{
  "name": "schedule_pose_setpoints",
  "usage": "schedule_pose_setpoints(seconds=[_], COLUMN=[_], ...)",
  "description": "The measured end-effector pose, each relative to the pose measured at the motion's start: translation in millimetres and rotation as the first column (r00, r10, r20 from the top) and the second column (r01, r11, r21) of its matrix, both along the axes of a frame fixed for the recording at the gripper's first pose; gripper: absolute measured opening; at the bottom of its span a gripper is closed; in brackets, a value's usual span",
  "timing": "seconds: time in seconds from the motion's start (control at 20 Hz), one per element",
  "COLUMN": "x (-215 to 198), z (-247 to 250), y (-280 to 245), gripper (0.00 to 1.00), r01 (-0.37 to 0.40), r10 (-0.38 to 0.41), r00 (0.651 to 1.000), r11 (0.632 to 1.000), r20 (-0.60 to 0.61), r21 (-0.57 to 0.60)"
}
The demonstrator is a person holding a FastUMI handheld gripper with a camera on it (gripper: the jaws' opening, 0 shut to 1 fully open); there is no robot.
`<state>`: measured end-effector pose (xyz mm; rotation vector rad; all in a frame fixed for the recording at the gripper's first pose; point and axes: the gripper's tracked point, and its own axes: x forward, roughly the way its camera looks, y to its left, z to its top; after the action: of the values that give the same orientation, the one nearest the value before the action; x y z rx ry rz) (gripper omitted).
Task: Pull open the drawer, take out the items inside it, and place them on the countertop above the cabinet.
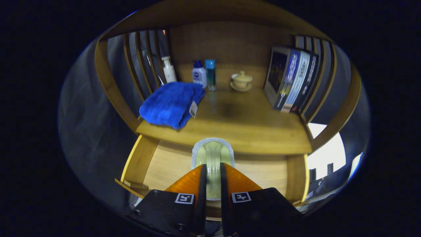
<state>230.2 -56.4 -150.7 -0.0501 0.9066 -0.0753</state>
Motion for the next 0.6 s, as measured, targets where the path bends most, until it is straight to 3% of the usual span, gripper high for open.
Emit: schedule_pose_setpoints(seconds=[0.3,0.6], x=[81.3,131.9], z=[41.9,3.5], y=[-33.6,-49.1], gripper=[0.28,0.28], r01=[0.098,0.145], r10=[-0.087,-0.138], r00=[0.97,0.969], r11=[0.995,0.989], r20=[0.226,0.207], r21=[-0.034,-0.018])
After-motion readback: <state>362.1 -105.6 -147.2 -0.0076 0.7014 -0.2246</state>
